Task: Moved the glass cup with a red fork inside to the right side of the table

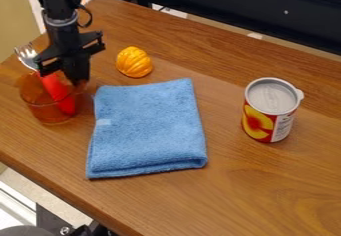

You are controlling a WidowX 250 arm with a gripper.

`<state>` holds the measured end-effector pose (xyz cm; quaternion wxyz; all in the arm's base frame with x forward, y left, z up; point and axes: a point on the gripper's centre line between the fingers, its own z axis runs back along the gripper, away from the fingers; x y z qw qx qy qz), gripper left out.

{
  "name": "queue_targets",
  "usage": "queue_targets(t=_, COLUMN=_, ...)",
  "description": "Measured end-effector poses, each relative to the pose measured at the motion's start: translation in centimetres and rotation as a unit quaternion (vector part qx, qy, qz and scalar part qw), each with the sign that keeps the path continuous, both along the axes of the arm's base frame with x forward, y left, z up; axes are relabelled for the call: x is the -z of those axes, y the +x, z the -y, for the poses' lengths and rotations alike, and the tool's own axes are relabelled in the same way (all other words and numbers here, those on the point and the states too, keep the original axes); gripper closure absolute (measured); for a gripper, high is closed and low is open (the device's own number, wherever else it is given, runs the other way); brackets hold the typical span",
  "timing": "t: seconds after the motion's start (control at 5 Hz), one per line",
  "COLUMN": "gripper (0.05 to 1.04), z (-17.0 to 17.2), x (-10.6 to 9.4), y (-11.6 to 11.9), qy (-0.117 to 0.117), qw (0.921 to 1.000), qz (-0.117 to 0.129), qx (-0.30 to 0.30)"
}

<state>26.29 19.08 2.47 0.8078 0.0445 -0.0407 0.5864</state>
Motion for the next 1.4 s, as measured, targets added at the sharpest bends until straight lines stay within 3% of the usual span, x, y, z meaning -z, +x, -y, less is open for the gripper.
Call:
queue_targets(t=0.2, gripper=1.021, z=-1.1, x=-1.8, y=0.4, qy=0.032, qw=0.9978, qz=-0.039, qx=0.042)
queue_targets(t=0.4, gripper=1.021, z=-0.5, x=-1.9, y=0.7, qy=0.044, qw=0.9906, qz=-0.061, qx=0.114)
queue_targets(t=0.6, gripper=1.021, z=1.3, x=-2.9, y=2.1, qy=0.087, qw=0.9741, qz=-0.065, qx=0.198)
queue_targets(t=0.8, gripper=1.021, z=4.0, x=-3.2, y=3.6, qy=0.122, qw=0.9392, qz=-0.064, qx=0.314)
queue_targets(t=1.0, gripper=1.021, z=6.9, x=-2.9, y=5.1, qy=0.115, qw=0.8988, qz=-0.051, qx=0.420)
queue_targets(t=1.2, gripper=1.021, z=9.5, x=-2.8, y=6.4, qy=0.108, qw=0.8637, qz=-0.036, qx=0.491)
queue_targets(t=1.4, gripper=1.021, z=11.2, x=-3.6, y=7.7, qy=0.117, qw=0.8411, qz=-0.024, qx=0.528)
